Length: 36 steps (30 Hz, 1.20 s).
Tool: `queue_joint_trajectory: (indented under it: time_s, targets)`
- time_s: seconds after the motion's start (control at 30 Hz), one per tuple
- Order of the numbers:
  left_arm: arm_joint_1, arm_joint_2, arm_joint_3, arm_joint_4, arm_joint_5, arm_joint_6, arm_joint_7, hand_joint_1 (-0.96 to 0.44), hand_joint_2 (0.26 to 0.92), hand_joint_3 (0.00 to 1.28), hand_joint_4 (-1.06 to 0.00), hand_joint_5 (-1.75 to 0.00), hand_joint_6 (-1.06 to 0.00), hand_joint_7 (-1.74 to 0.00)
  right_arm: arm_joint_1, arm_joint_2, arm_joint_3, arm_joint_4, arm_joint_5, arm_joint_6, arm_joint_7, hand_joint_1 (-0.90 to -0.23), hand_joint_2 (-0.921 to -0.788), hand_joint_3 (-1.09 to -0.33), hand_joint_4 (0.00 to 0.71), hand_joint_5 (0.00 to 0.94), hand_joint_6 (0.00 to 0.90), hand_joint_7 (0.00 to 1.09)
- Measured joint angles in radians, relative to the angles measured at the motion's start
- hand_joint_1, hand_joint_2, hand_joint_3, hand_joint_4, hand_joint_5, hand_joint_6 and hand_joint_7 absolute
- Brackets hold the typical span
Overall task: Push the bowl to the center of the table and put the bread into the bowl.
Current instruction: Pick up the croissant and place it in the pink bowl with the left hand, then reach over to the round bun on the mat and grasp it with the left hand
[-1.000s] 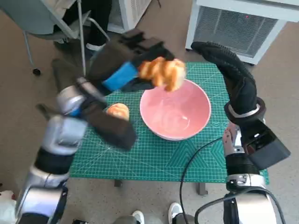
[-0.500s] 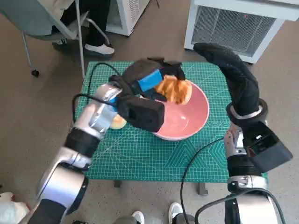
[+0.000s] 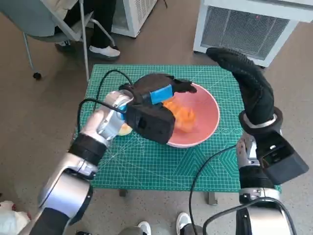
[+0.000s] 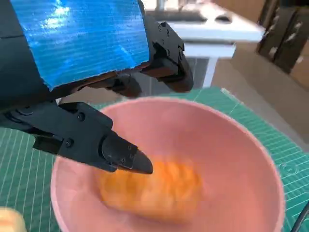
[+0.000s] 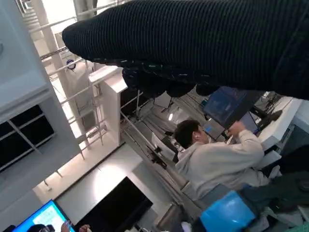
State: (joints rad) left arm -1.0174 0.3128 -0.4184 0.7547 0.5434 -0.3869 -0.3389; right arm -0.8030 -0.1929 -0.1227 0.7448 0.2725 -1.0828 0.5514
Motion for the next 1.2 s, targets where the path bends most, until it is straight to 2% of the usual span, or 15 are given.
queue_joint_trajectory:
  time_s: [0.23,0.67,0.9,1.2]
  targets:
    - [0.059,0.069,0.062,-0.118,-0.062,-0.037,-0.018,-0.24,0.842,0.00,-0.32,0.00,-0.38,-0.09,0.006,0.000,0.000,-0.006,-0.001,0.001,-0.009,-0.611,-0.921,-0.771,0.246,0.000,0.304,0.01]
    - [0.178,0.269,0.259,-0.362,-0.204,-0.025,-0.080,-0.19,0.822,0.00,-0.36,-0.01,-0.45,-0.04,0.010,-0.001,0.000,-0.007,-0.001,0.000,-0.013,-0.599,-0.921,-0.771,0.247,0.001,0.303,0.01]
    - [0.251,0.339,0.313,-0.379,-0.211,-0.022,-0.080,-0.20,0.822,0.00,-0.37,-0.01,-0.45,-0.03,0.010,0.000,0.001,-0.007,-0.001,-0.001,-0.015,-0.598,-0.921,-0.769,0.248,0.001,0.304,0.01]
    - [0.313,0.389,0.324,-0.323,-0.217,-0.021,-0.113,-0.20,0.829,0.00,-0.36,0.00,-0.45,-0.01,0.005,0.000,0.001,0.007,0.003,-0.001,-0.014,-0.596,-0.921,-0.768,0.249,0.001,0.305,0.01]
